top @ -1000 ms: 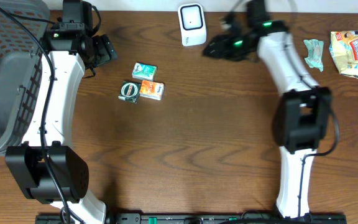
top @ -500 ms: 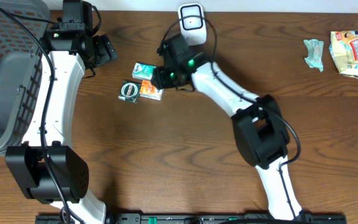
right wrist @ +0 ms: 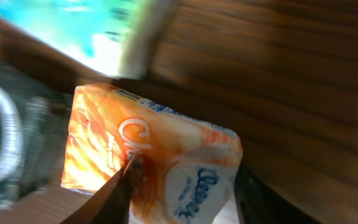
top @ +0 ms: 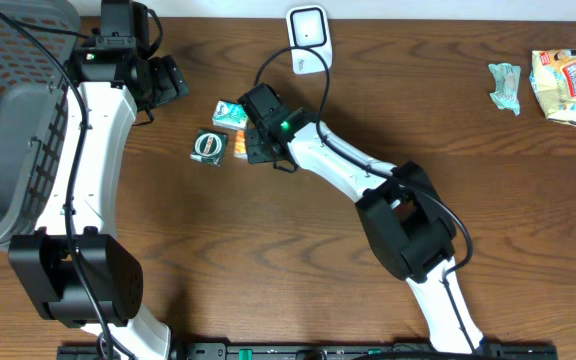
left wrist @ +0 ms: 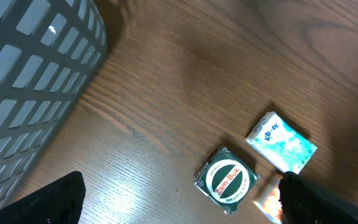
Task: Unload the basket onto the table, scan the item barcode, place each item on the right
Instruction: 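Reach the right gripper to the orange Kleenex pack and grasp it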
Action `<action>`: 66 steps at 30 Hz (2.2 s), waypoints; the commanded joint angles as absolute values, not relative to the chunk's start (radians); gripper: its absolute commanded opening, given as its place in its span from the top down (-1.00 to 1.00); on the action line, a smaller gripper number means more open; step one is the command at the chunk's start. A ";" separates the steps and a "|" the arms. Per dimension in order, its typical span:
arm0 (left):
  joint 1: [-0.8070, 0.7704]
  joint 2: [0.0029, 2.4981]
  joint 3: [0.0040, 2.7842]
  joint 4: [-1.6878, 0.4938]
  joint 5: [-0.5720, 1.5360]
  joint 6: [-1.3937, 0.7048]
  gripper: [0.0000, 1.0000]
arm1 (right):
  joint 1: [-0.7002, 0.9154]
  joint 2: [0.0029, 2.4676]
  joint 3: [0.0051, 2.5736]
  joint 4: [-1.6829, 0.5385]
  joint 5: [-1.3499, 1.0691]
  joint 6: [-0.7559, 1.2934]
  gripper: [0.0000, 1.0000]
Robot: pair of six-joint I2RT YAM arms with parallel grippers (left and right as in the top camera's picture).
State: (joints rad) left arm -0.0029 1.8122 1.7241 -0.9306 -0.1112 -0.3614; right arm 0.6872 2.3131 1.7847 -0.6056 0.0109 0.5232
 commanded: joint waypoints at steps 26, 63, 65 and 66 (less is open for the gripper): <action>-0.003 1.818 1.730 -0.931 -0.124 -0.356 -0.96 | 0.583 2.166 1.769 -0.846 -0.256 0.651 0.26; -0.003 1.818 1.730 -0.931 -0.124 -0.356 -0.96 | 0.410 2.284 1.802 -0.672 -0.284 0.701 -0.10; -0.003 1.818 1.730 -0.931 -0.124 -0.356 -0.96 | 0.416 2.299 1.802 -0.656 -0.281 0.714 -0.10; -0.003 1.818 1.730 -0.931 -0.124 -0.356 -0.96 | 0.419 2.311 1.802 -0.643 -0.285 0.714 -0.10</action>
